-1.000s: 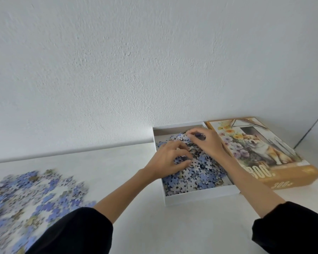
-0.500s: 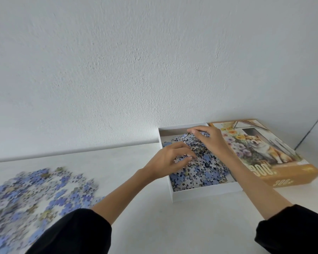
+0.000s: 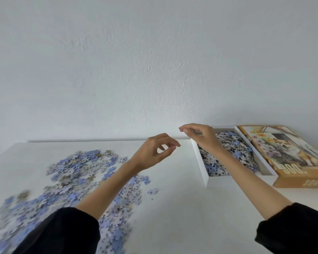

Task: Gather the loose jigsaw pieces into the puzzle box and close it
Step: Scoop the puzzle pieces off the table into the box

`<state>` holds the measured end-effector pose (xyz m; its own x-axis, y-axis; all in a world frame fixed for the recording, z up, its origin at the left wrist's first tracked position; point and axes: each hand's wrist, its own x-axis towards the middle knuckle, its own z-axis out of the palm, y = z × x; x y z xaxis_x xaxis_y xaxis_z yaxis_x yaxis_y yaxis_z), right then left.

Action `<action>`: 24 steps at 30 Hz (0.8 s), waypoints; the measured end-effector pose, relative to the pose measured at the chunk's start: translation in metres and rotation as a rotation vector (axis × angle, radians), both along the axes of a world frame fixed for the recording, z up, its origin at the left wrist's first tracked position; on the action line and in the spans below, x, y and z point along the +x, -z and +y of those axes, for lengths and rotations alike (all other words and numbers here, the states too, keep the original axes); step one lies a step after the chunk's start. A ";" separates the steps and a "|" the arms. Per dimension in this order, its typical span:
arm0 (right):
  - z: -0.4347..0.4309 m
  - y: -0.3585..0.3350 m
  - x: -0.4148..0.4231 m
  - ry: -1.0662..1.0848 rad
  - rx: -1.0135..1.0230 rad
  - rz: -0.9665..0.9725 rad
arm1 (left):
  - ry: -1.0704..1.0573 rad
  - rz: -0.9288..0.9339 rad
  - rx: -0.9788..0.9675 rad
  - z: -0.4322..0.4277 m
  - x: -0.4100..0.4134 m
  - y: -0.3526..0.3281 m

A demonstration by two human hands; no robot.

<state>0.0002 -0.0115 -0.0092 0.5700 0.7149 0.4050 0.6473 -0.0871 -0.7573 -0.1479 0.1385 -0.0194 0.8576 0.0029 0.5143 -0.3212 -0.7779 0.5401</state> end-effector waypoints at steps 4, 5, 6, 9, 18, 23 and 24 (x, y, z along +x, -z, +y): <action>0.031 0.004 -0.045 -0.060 -0.022 0.022 | -0.055 0.038 0.029 0.029 -0.046 0.003; 0.038 0.008 -0.057 -0.078 -0.031 0.033 | -0.073 0.050 0.034 0.038 -0.059 0.005; 0.044 0.014 -0.068 -0.095 -0.045 0.045 | -0.091 0.065 0.037 0.047 -0.071 0.008; 0.058 0.038 -0.104 -0.134 -0.104 0.042 | -0.149 0.126 0.065 0.077 -0.111 0.021; 0.092 0.095 -0.184 -0.059 -0.389 -0.048 | -0.273 0.405 0.136 0.147 -0.218 0.064; 0.099 0.109 -0.213 0.020 -0.500 -0.157 | -0.247 0.617 0.267 0.161 -0.254 0.079; 0.101 0.111 -0.219 0.041 -0.505 -0.187 | -0.245 0.611 0.309 0.161 -0.258 0.082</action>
